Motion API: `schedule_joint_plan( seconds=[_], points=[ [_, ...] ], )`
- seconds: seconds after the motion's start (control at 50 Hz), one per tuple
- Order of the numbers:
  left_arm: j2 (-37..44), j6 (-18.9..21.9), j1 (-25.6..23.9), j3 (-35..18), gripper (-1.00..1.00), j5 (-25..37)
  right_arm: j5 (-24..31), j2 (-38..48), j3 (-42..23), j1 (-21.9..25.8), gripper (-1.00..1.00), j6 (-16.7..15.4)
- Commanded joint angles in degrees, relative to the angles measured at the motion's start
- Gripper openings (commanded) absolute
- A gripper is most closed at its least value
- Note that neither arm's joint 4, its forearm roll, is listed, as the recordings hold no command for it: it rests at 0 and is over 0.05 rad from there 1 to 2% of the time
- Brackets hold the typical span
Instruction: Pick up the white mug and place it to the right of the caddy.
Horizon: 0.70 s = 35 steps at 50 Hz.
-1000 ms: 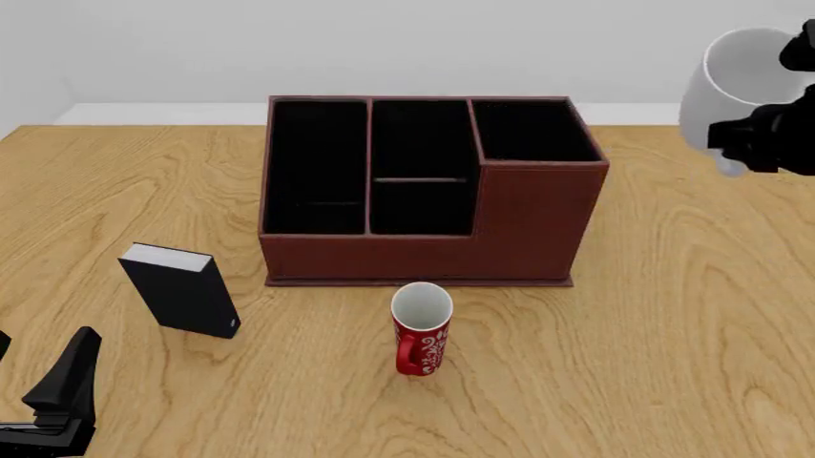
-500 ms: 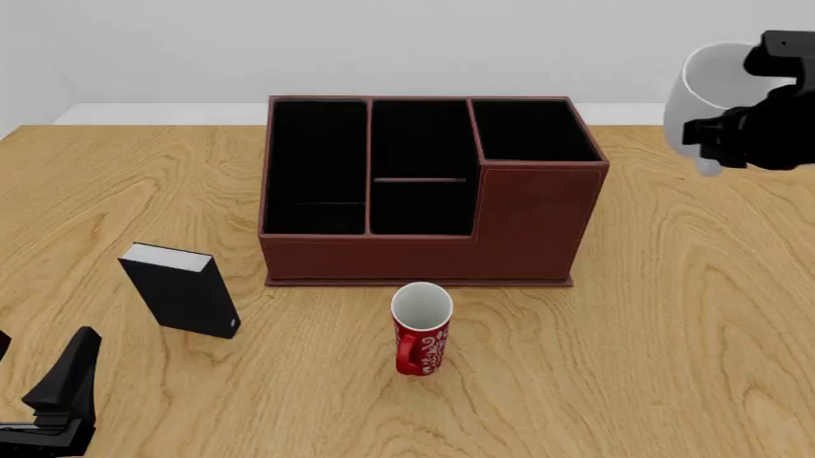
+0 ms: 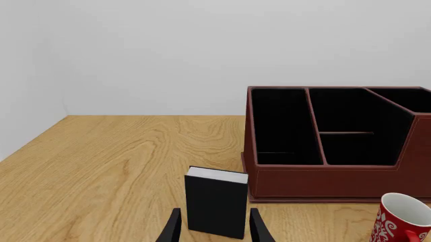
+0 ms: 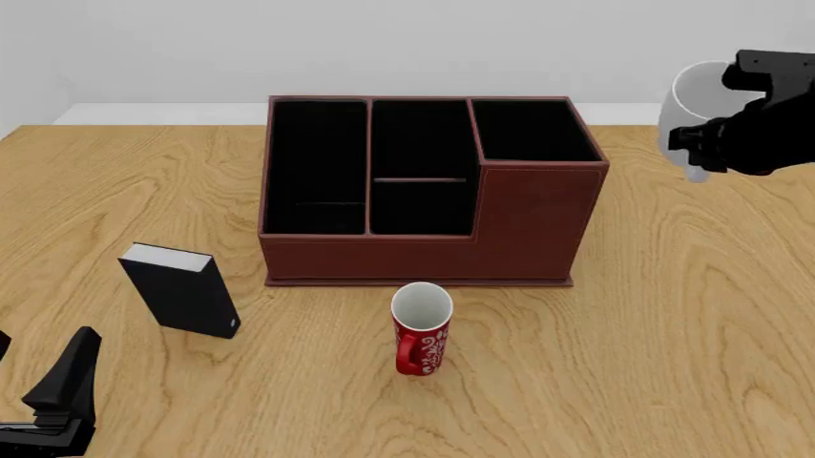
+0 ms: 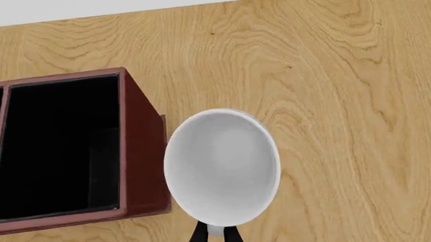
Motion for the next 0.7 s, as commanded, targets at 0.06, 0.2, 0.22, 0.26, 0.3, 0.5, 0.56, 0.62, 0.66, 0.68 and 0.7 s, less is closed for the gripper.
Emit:
schedule_joint_plan(
  seconds=[0.06, 0.2, 0.22, 0.26, 0.3, 0.5, 0.56, 0.62, 0.66, 0.68, 0.7],
  points=[
    [0.00, 0.00, 0.00, 0.00, 1.00, 0.00, -3.84, 3.67, 1.94, -0.67, -1.00, -0.11],
    [0.00, 0.00, 0.00, 0.00, 1.00, 0.00, -4.89, 3.26, 3.84, -0.30, -1.00, 0.26],
    [0.00, 0.00, 0.00, 0.00, 1.00, 0.00, -5.13, 3.17, 4.28, -0.21, -1.00, 0.24],
    [0.00, 0.00, 0.00, 0.00, 1.00, 0.00, -5.44, 3.13, 4.76, -0.15, -1.00, 0.30],
    [0.00, 0.00, 0.00, 0.00, 1.00, 0.00, -5.85, 3.26, 5.19, -0.20, -1.00, 0.24],
    [0.00, 0.00, 0.00, 0.00, 1.00, 0.00, -8.15, 4.48, 7.05, 0.49, -1.00, 0.96],
    [0.00, 0.00, 0.00, 0.00, 1.00, 0.00, -8.66, 4.88, 7.35, 0.60, -1.00, 1.04],
    [0.00, 0.00, 0.00, 0.00, 1.00, 0.00, -9.05, 5.13, 7.68, 0.88, -1.00, 0.99],
    [0.00, 0.00, 0.00, 0.00, 1.00, 0.00, -9.22, 5.33, 7.64, 0.82, -1.00, 0.89],
    [0.00, 0.00, 0.00, 0.00, 1.00, 0.00, -9.31, 5.31, 7.71, 1.02, -1.00, 1.06],
    [0.00, 0.00, 0.00, 0.00, 1.00, 0.00, -9.48, 5.60, 7.70, 0.84, -1.00, 0.92]
  ],
)
